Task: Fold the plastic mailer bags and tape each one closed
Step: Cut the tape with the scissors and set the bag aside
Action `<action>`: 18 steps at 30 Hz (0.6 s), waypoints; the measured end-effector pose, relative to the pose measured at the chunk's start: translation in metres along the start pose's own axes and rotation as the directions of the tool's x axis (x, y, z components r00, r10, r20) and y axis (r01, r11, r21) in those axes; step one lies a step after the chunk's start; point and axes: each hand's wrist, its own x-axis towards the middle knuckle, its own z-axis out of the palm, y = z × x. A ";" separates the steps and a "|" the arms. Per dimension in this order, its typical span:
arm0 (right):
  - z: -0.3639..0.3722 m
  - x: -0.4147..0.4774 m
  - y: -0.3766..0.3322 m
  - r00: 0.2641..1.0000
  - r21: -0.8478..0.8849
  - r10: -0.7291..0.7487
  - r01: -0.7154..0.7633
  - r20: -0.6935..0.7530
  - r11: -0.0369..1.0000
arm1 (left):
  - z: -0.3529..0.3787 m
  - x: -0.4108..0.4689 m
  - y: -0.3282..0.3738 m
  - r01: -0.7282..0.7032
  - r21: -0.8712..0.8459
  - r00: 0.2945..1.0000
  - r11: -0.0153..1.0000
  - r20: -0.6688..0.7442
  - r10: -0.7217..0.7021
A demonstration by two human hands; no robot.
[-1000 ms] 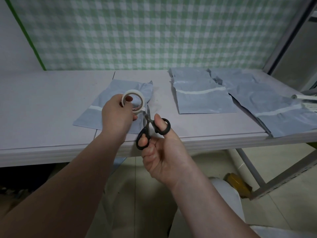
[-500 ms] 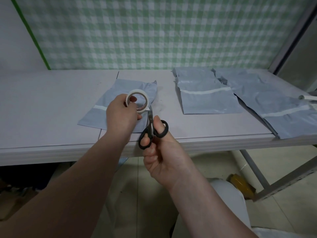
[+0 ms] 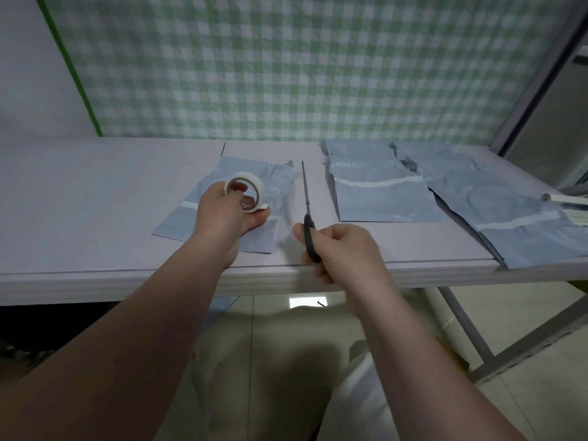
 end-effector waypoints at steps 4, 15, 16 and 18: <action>-0.009 0.025 0.000 0.951 -0.656 -0.270 0.109 -0.149 0.747 | -0.016 -0.003 0.013 0.032 -0.064 0.999 0.997 0.040 -0.029; 0.025 0.039 -0.007 0.889 -0.648 -0.427 0.229 -0.164 0.727 | -0.093 0.037 0.041 -0.233 0.743 0.888 0.628 -0.100 0.448; 0.032 0.040 -0.008 0.896 -0.628 -0.418 0.240 -0.150 0.741 | -0.099 0.040 0.040 -0.222 0.810 0.874 0.543 -0.083 0.480; 0.042 0.040 -0.010 0.892 -0.644 -0.437 0.266 -0.119 0.718 | -0.107 0.045 0.038 -0.216 0.888 0.847 0.405 -0.036 0.531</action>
